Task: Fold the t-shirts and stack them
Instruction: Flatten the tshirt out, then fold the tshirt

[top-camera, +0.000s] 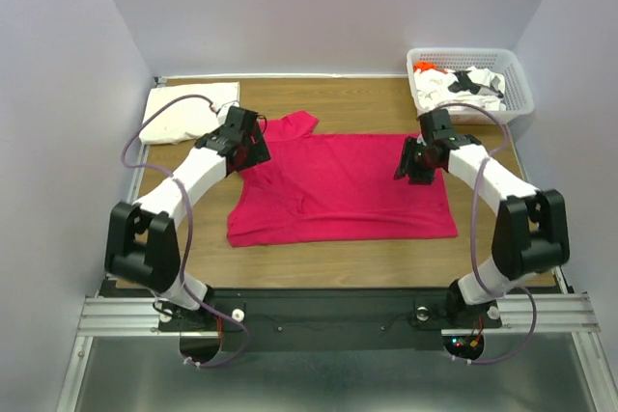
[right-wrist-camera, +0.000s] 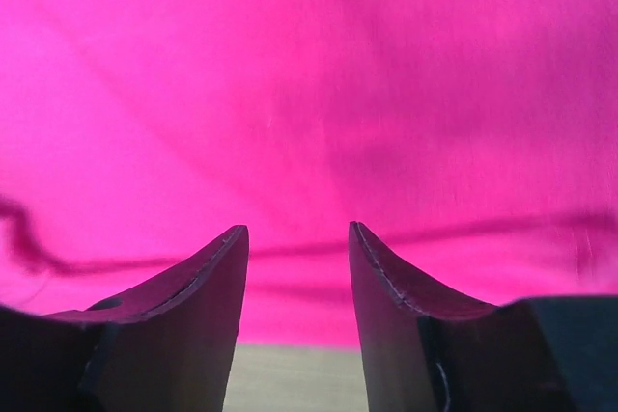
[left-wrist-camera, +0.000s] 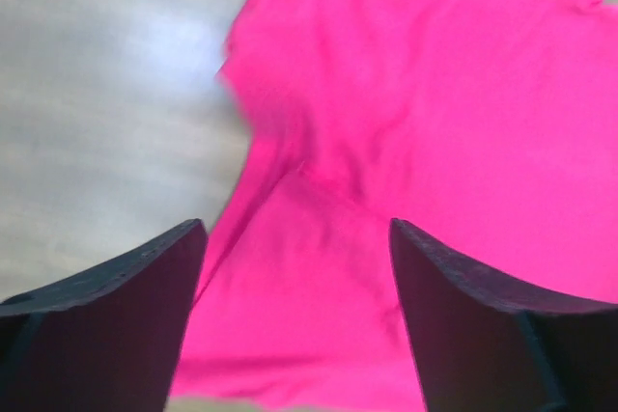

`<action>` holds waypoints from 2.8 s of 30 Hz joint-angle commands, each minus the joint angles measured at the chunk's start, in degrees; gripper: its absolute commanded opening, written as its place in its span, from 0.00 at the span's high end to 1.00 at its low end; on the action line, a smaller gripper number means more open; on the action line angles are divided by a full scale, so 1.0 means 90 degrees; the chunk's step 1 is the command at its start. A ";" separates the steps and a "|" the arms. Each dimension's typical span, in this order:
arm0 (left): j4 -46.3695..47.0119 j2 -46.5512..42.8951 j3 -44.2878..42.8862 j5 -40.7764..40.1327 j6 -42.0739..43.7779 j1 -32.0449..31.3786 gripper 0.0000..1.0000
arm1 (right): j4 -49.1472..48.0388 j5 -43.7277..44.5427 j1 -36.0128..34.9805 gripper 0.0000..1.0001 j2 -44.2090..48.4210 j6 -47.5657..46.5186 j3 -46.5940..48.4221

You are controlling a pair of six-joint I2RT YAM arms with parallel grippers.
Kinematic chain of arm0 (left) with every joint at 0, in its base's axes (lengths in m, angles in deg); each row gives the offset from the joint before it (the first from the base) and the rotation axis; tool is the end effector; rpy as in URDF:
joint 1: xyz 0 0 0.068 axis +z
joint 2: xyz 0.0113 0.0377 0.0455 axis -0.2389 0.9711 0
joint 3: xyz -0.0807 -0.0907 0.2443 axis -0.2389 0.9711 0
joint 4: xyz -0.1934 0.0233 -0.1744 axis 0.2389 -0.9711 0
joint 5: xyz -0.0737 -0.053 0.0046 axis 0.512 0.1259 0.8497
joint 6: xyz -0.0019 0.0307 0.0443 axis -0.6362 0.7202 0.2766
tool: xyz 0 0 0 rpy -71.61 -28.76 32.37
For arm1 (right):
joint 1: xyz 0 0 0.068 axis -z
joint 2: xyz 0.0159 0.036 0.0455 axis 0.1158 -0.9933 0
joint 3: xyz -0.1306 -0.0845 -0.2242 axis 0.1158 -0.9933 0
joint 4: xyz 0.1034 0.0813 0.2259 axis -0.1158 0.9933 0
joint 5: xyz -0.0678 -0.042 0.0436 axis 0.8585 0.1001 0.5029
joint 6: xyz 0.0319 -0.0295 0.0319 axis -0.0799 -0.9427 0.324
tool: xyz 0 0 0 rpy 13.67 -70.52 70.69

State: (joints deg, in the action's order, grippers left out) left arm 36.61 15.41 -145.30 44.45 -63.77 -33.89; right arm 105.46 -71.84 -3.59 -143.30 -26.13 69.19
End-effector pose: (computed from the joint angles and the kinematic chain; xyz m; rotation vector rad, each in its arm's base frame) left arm 0.2992 -0.1002 0.2704 -0.3523 2.3115 -0.1623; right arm 0.2963 0.0560 0.2364 0.3600 2.6140 0.3147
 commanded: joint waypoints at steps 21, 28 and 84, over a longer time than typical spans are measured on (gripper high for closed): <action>0.0602 0.1425 0.1416 0.0764 0.0227 -0.0230 0.21 | -0.0181 0.0468 -0.0190 0.48 -0.0731 -0.0088 -0.1221; 0.0056 0.0127 0.1866 0.1048 0.0198 -0.0211 0.21 | 0.0161 0.0379 -0.0181 0.47 0.0246 -0.0039 -0.1741; 0.2231 0.2656 -0.1358 0.0842 0.2385 0.0756 0.26 | -0.1157 0.1405 0.1704 0.52 -0.2301 -0.1015 0.1756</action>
State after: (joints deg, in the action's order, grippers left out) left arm 52.74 45.64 -159.46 50.70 -41.87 -27.95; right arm 99.14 -59.38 11.16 -162.12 -33.58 82.26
